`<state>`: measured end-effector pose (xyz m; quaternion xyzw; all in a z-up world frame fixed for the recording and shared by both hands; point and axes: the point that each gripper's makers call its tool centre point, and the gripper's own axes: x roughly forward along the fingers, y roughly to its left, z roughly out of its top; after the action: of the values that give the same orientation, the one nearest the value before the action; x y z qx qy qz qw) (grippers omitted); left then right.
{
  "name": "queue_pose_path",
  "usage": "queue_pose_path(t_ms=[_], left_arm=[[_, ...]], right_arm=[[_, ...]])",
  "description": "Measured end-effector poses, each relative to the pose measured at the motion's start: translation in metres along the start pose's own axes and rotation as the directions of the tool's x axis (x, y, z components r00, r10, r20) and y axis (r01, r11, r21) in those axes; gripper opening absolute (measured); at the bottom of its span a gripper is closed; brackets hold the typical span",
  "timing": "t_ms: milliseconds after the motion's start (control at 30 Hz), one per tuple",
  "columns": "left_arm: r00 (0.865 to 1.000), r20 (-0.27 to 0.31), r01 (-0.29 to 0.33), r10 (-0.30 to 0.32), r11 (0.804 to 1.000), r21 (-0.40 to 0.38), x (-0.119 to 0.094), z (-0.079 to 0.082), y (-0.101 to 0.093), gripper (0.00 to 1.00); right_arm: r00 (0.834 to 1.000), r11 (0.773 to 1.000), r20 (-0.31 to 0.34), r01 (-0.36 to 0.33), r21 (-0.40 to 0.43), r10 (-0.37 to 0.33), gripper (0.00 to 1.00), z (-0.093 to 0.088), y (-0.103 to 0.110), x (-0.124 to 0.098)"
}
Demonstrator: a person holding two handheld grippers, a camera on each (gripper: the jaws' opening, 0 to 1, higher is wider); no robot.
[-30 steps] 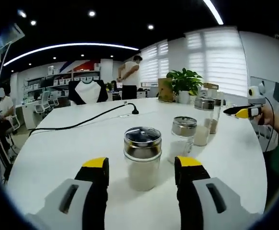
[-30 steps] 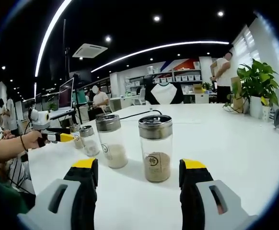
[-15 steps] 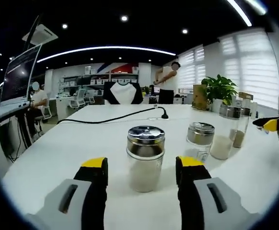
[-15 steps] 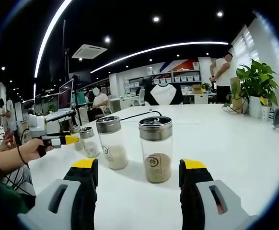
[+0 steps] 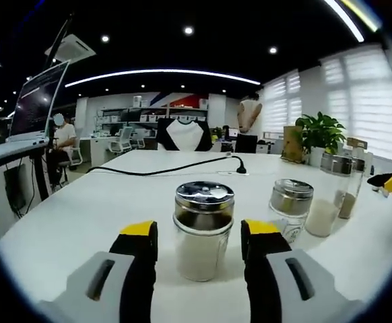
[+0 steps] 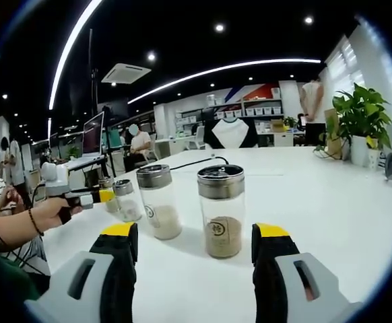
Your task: Rotate the seasoning bottle until the label or dispensing opening points toward the visible target arrow and the bottle remains upright within the marked orientation range
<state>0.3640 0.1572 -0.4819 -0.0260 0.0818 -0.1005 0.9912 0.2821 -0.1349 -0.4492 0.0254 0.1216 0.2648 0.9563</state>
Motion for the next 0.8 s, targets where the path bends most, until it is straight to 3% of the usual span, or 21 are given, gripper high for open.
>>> queue_pose_path(t_ms=[300, 333, 800], left_arm=[[1.000, -0.001, 0.014, -0.014, 0.997, 0.076, 0.0014, 0.0002, -0.0049, 0.35], [1.000, 0.020, 0.008, -0.010, 0.996, 0.086, 0.0023, 0.0044, -0.0057, 0.35], [1.000, 0.016, 0.019, -0.020, 0.997, 0.071, -0.0011, 0.0037, -0.0041, 0.34]], right_arm=[[1.000, 1.000, -0.010, 0.009, 0.003, -0.008, 0.70, -0.0039, -0.0022, -0.0019], [1.000, 1.000, -0.011, 0.010, 0.004, -0.009, 0.70, -0.0040, -0.0026, -0.0019], [1.000, 1.000, -0.015, 0.007, 0.010, -0.007, 0.69, -0.0066, -0.0007, -0.0008]])
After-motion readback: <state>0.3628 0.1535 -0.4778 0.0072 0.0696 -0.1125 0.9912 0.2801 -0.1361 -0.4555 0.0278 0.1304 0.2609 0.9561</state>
